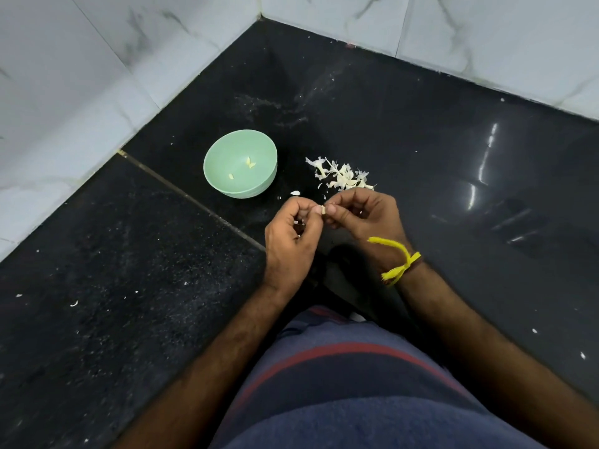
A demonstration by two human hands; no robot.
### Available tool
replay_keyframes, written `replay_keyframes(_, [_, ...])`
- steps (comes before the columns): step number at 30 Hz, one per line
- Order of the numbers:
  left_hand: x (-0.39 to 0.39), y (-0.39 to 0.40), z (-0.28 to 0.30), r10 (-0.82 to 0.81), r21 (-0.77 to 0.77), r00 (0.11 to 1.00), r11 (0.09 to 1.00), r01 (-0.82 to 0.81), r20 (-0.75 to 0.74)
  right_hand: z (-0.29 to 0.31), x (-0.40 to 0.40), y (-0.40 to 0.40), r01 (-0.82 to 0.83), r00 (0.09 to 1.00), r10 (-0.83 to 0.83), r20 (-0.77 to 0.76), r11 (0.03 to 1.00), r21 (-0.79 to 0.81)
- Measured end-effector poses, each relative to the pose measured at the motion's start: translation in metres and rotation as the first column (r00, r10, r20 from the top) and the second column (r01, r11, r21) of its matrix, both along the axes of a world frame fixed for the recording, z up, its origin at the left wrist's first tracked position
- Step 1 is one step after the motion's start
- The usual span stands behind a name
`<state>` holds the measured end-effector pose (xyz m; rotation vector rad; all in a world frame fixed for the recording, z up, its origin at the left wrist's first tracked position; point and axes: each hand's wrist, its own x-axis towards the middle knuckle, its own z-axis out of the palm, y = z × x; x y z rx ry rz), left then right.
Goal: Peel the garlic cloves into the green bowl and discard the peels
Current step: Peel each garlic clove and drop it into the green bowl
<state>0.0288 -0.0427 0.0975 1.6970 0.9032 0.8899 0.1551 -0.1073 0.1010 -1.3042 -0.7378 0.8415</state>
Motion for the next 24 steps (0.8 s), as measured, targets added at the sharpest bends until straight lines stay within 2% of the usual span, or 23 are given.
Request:
replay_keyframes(2, [0.001,0.001,0.003,0.040,0.011,0.999,0.999,-0.040,0.001,0.001,0.000,0.001,0.050,0.955,-0.055,0.292,0.998,0.025])
replay_keyframes(4, [0.001,0.002,0.007,0.065,0.012,0.998,0.998,-0.065,0.009,-0.001,0.001,0.002,0.045,0.830,-0.086,0.552,0.995,0.087])
replay_keyframes(7, [0.001,0.001,0.012,0.058,-0.022,0.998,0.998,-0.057,0.038,-0.002,0.001,0.003,0.048,0.695,-0.147,0.704,0.986,0.159])
replay_keyframes(9, [0.001,0.001,0.015,0.049,-0.040,0.998,0.998,-0.047,0.050,-0.002,0.001,0.005,0.060,0.676,-0.185,0.713,0.978,0.198])
replay_keyframes(12, [0.001,0.000,0.016,0.038,-0.056,0.997,0.998,-0.034,0.063,-0.002,-0.001,0.005,0.049,0.772,-0.154,0.617,0.982,0.183])
replay_keyframes(15, [0.000,-0.001,0.017,0.027,-0.057,0.997,0.998,-0.023,0.072,-0.001,-0.005,0.001,0.038,0.918,-0.089,0.386,0.990,0.137])
replay_keyframes(17, [0.001,-0.002,0.018,0.025,-0.055,0.998,0.998,-0.022,0.062,0.000,-0.009,-0.002,0.045,0.975,-0.072,0.212,0.991,0.127])
replay_keyframes(19, [0.001,-0.003,0.019,0.029,-0.061,0.998,0.998,-0.026,0.053,0.001,-0.014,-0.004,0.056,0.998,-0.058,0.007,0.991,0.119])
replay_keyframes(21, [0.001,-0.005,0.021,0.035,-0.059,0.999,0.998,-0.033,0.039,0.002,-0.017,-0.004,0.075,0.984,-0.054,-0.169,0.990,0.122])
replay_keyframes(24, [0.001,-0.005,0.023,0.063,-0.052,0.998,0.997,-0.061,0.030,0.002,-0.017,-0.003,0.098,0.942,-0.063,-0.331,0.991,0.093])
